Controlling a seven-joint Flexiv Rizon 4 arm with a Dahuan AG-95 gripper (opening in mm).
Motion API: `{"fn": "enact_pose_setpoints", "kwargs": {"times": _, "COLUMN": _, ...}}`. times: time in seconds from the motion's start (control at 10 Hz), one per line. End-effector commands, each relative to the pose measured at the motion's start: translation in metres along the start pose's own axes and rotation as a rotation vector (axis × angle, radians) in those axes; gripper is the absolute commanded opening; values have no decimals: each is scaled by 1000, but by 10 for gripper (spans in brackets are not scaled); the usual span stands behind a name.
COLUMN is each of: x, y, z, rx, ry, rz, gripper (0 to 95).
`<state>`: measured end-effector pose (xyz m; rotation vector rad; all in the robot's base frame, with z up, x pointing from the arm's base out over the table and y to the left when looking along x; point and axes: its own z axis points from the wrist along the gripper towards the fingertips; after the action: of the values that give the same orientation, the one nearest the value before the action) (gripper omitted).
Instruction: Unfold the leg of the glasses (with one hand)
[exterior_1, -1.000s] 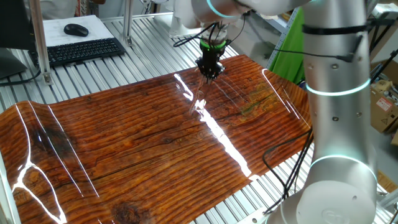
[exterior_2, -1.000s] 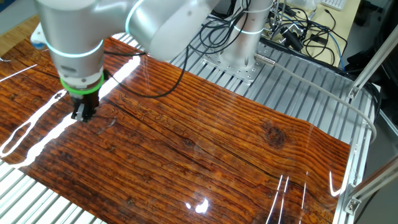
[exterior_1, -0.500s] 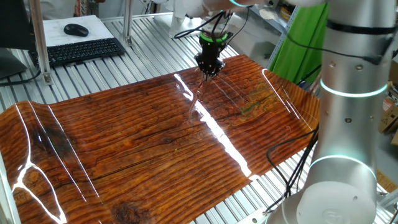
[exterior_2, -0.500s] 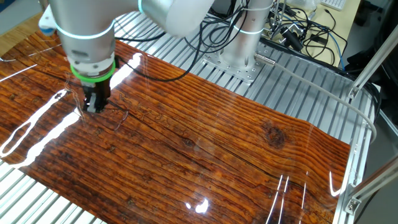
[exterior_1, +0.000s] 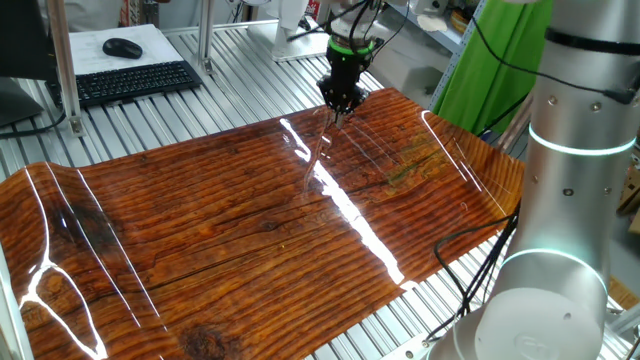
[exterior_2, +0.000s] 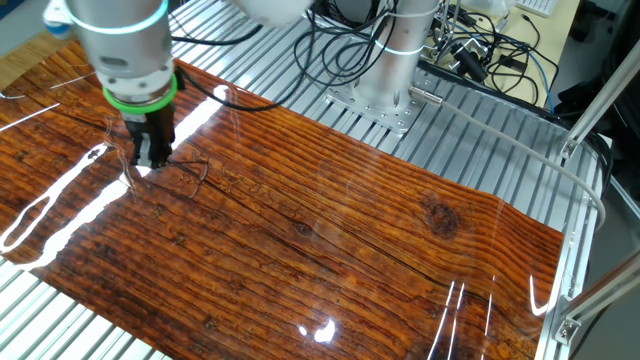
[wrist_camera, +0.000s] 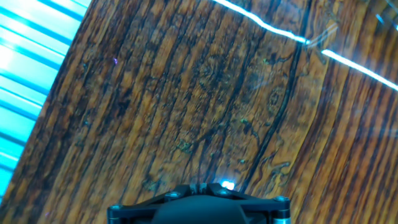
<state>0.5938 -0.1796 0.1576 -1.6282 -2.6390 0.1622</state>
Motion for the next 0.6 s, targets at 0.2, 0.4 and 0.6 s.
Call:
{"fn": "enact_pose_setpoints", "kwargs": {"times": 0.2, "x": 2, "y": -1, "z": -1, "rx": -13, "ry": -9, "rz": 30, "gripper": 0}}
{"fn": "enact_pose_setpoints", "kwargs": {"times": 0.4, "x": 5, "y": 1, "z": 0, "rx": -12, "ry": -30, "rz": 28, "gripper": 0}}
{"fn": "enact_pose_setpoints", "kwargs": {"times": 0.6, "x": 10, "y": 2, "z": -7, "rx": -36, "ry": -60, "rz": 31, "gripper": 0}}
